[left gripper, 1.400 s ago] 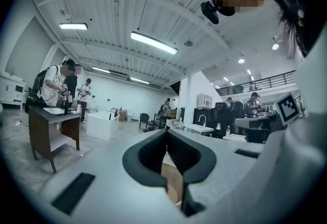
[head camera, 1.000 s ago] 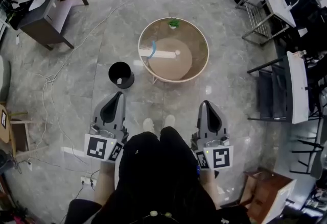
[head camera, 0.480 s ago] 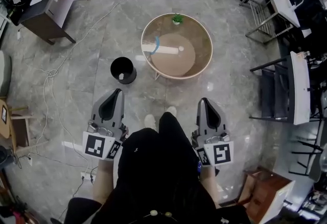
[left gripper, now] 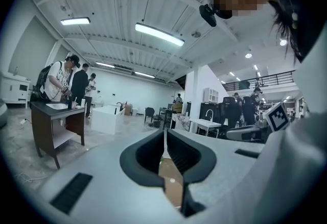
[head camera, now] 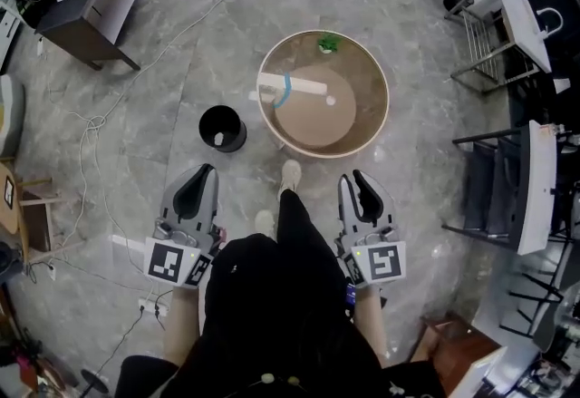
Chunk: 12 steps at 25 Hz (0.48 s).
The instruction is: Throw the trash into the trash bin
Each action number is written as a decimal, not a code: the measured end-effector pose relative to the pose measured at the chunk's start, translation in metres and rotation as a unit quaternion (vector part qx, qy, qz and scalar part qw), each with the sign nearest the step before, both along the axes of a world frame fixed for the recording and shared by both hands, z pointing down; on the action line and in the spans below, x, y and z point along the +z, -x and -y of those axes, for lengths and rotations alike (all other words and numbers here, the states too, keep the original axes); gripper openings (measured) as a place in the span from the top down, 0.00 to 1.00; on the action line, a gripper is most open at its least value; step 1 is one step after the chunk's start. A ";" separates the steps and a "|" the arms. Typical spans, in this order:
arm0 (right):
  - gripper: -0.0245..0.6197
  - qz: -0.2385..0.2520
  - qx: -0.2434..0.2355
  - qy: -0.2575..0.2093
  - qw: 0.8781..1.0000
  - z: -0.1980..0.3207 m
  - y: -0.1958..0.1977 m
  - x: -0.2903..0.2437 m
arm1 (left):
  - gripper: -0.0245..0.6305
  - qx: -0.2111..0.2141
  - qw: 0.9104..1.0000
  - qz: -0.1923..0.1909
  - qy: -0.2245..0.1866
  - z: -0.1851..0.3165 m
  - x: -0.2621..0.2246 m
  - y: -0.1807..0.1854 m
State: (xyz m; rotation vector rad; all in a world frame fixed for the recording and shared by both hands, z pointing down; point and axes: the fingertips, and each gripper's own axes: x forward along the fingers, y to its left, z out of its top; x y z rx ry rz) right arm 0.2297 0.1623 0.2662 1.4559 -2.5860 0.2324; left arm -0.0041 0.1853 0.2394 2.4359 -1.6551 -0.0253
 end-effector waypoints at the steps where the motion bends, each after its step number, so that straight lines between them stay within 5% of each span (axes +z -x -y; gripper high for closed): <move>1: 0.84 -0.001 -0.008 0.010 1.000 0.014 0.000 0.008 | 0.95 -0.005 1.000 -0.003 0.004 0.011 0.002 -0.001; 12: 0.78 -0.043 -0.078 0.135 0.987 0.164 0.027 0.139 | 0.95 -0.099 0.994 -0.027 0.044 0.100 0.031 0.026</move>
